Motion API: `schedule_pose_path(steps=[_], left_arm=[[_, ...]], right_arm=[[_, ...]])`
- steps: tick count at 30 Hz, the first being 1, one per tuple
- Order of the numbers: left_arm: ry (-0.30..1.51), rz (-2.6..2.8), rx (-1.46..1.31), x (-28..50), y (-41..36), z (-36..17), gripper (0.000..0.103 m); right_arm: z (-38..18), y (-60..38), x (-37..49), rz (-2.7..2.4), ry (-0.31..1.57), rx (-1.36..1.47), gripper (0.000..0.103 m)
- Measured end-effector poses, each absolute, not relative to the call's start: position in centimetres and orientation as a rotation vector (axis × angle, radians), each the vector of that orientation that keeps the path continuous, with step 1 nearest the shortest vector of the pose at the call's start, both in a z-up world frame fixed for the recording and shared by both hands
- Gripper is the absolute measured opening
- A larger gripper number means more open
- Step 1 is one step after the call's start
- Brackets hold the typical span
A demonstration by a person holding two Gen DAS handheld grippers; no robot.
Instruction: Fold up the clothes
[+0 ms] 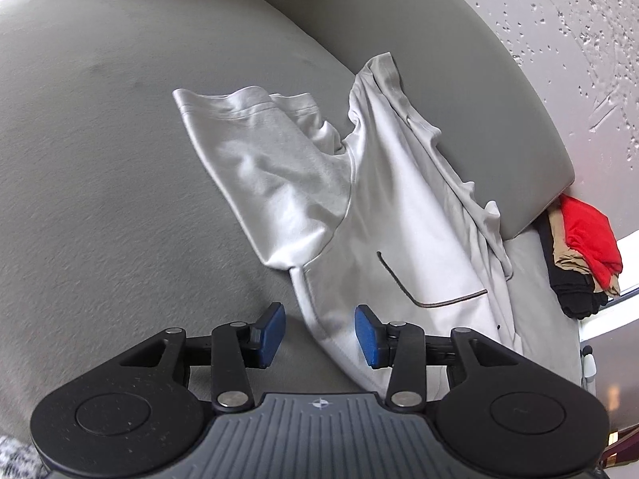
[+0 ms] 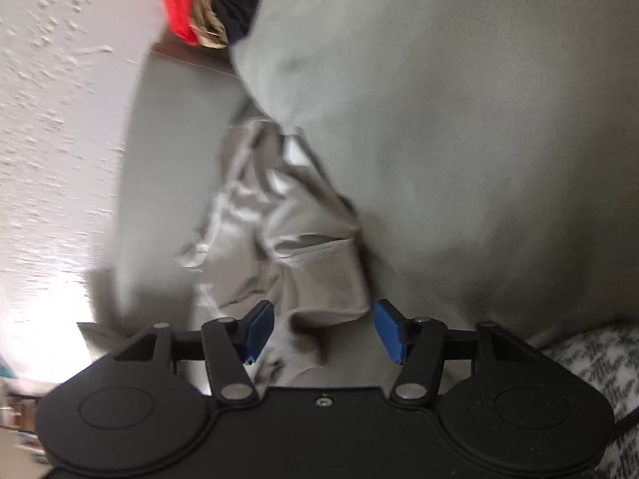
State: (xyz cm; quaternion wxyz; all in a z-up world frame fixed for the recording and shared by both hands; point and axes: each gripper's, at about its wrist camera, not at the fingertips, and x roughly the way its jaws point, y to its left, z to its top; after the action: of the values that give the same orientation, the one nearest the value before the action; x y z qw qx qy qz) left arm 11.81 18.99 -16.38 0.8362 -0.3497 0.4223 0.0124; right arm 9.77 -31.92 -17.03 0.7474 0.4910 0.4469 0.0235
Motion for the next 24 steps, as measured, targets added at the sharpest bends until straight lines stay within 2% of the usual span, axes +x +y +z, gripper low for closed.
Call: schedule_pose_path(steps=[6,8,11,13,18,19,20,21,22,24], left_arm=[[0.895,0.006,-0.724,12.8,18.7,-16.6,0.039],[0.888,0.004,-0.748,12.7,19.0,-16.8,0.035],[0.883,0.008,-0.787,12.6,19.4,-17.2,0.023],[0.885,0.009,-0.803,12.7,19.6,-17.5,0.021],[0.901,-0.001,-0.798,13.9,19.5,-17.8,0.028],[0.912,0.017,-0.794,14.1,19.5,-17.8,0.024],[0.923,0.036,-0.79,14.3,19.5,-17.8,0.011],[0.934,0.055,-0.786,14.5,19.5,-17.7,0.004],[0.938,0.066,-0.771,14.4,19.4,-17.3,0.005],[0.945,0.087,-0.739,14.3,19.3,-16.6,0.003]], right_arm=[[-18.4,-31.1,12.3,0.067,0.983,0.987,0.045],[-18.8,-31.0,13.0,0.103,0.985,1.002,0.044],[-19.5,-31.2,13.9,0.146,0.996,1.026,0.037],[-20.1,-31.5,14.4,0.15,0.998,1.061,0.033],[-20.5,-31.1,15.3,0.158,0.992,1.045,0.033],[-20.4,-31.0,15.4,0.157,0.988,1.028,0.028],[-20.3,-30.8,15.4,0.147,0.986,1.006,0.026],[-20.2,-30.6,15.4,0.135,0.984,0.982,0.015],[-20.0,-30.5,15.3,0.128,0.977,0.956,0.005],[-18.9,-30.0,15.0,0.122,0.948,0.894,0.005]])
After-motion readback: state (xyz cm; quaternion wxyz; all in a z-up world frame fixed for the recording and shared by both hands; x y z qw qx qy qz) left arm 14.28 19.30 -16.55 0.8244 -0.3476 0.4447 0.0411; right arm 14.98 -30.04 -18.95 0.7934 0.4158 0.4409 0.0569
